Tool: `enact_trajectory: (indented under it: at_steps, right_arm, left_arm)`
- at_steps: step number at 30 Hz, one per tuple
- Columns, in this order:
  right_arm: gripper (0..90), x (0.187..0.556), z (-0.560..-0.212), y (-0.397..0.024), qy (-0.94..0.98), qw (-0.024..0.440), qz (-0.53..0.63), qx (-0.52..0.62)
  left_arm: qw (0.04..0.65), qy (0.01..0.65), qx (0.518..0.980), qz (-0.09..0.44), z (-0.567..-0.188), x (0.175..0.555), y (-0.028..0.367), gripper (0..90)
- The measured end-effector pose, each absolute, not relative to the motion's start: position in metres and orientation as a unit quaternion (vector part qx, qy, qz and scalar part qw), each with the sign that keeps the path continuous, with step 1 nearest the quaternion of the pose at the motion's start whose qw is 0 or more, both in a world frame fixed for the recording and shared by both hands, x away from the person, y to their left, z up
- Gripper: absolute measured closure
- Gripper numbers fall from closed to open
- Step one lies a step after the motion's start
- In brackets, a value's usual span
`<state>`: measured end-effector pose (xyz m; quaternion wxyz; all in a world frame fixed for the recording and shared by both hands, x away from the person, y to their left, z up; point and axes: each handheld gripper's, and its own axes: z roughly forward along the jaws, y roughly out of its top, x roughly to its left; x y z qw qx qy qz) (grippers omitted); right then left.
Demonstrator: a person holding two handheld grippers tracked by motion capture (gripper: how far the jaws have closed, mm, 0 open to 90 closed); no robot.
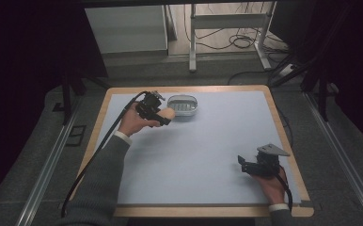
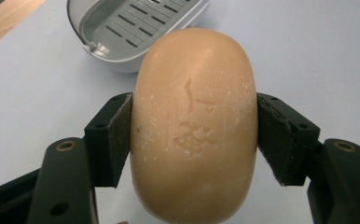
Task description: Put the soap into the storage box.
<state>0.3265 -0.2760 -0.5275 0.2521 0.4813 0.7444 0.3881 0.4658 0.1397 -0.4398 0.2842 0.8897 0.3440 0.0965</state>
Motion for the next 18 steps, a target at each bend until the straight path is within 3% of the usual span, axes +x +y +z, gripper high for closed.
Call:
enact_trajectory:
  at_steps: [18]
  right_arm:
    - [8.5, 0.327, -0.528, -0.276, 0.744, 0.252, 0.388, 0.481]
  left_arm:
    - [0.282, 0.336, 0.894, 0.094, -0.436, 0.49, 0.126, 32.8]
